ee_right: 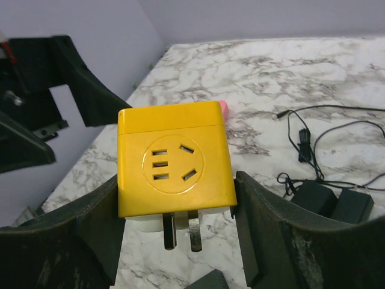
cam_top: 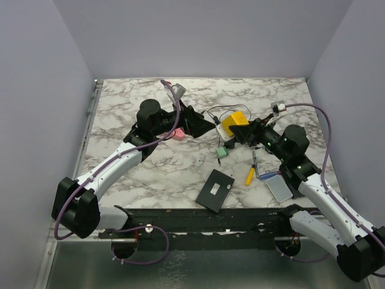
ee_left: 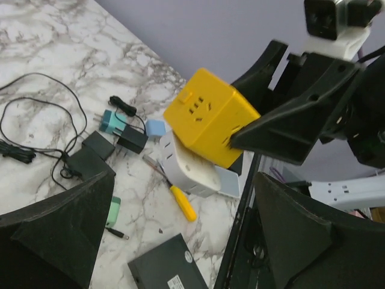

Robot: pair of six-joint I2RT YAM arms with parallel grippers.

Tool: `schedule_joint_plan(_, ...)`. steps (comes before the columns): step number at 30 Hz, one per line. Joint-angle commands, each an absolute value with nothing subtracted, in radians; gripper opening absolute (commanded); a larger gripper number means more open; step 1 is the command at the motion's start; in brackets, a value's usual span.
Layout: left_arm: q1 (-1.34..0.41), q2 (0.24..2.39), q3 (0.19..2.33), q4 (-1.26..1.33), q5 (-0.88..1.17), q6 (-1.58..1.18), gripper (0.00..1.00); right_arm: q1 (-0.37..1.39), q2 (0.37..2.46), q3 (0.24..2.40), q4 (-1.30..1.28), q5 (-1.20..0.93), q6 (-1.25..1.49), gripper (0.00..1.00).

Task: Pull the plug off the socket
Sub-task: Place the plug at the center of the board, then remove the plug from the socket.

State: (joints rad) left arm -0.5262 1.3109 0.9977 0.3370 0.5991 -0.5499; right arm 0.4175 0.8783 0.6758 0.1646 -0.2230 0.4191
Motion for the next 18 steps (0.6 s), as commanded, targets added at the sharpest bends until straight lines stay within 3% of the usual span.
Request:
schedule_joint_plan(1,-0.525,1.277,0.95,0.348,0.731,-0.516,0.99,0.42,0.871,0.675,0.346,-0.326,0.49,0.01)
schedule_joint_plan(18,-0.525,1.327,0.925,0.413,0.799,-0.556,0.99,0.418,0.949,0.701,0.492,-0.502,0.586,0.0)
